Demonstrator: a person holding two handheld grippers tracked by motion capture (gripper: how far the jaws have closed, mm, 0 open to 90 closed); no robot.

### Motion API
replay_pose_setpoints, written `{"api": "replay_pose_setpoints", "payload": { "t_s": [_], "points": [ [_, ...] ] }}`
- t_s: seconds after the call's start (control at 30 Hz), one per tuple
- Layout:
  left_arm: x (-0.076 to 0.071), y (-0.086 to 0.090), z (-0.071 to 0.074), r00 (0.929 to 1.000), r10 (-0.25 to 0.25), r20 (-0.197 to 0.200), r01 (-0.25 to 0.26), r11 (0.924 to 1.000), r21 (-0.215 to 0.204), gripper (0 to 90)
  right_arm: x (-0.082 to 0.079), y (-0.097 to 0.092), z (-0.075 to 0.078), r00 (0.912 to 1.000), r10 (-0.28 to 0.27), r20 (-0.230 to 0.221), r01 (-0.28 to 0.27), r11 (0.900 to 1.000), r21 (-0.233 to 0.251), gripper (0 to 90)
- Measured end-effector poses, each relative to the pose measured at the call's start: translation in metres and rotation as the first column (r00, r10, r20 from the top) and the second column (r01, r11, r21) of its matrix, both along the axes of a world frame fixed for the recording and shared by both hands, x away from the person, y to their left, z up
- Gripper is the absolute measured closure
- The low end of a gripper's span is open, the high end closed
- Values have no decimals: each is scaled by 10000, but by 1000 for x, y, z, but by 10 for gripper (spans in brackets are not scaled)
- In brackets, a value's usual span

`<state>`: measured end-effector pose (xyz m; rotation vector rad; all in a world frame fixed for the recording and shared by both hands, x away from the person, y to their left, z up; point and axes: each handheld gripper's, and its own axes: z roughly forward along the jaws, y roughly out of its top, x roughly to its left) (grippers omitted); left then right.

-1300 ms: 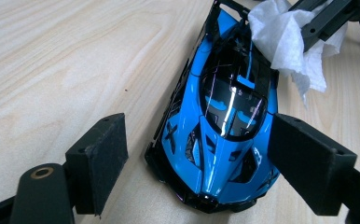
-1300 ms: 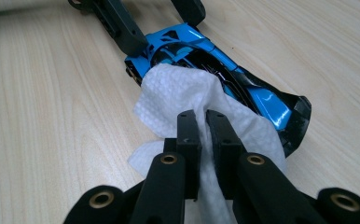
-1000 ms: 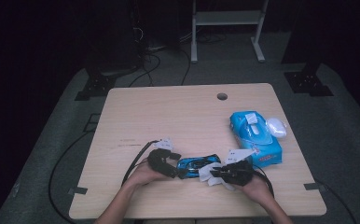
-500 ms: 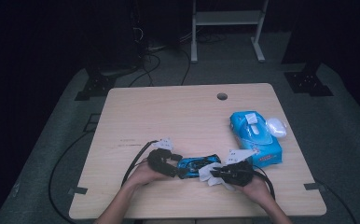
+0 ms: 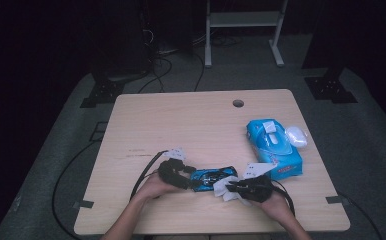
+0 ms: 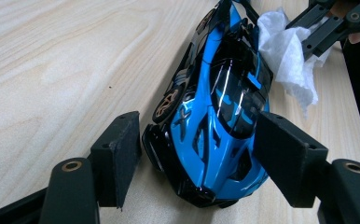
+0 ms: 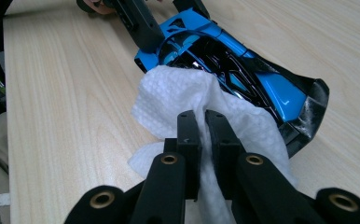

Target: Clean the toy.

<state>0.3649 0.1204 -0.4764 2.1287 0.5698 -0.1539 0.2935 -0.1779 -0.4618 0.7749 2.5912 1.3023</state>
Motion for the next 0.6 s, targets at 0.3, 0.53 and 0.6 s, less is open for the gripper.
{"api": "replay_pose_setpoints", "payload": {
  "t_s": [0.3, 0.53, 0.6],
  "points": [
    [-1, -1, 1, 9998, -108, 164, 108, 9999, 23, 360, -1, 0, 0, 10000, 43, 80, -43, 10000, -64, 846],
    [-6, -2, 4, 9978, -119, 652, 108, 9998, 179, 389, -2, -1, -1, 9999, 69, 121, -68, 10000, -63, 846],
    [-8, -2, 5, 9971, -159, 748, 144, 9997, 203, 393, -3, -1, -1, 9999, 80, 114, -79, 9999, -81, 846]
  ]
}}
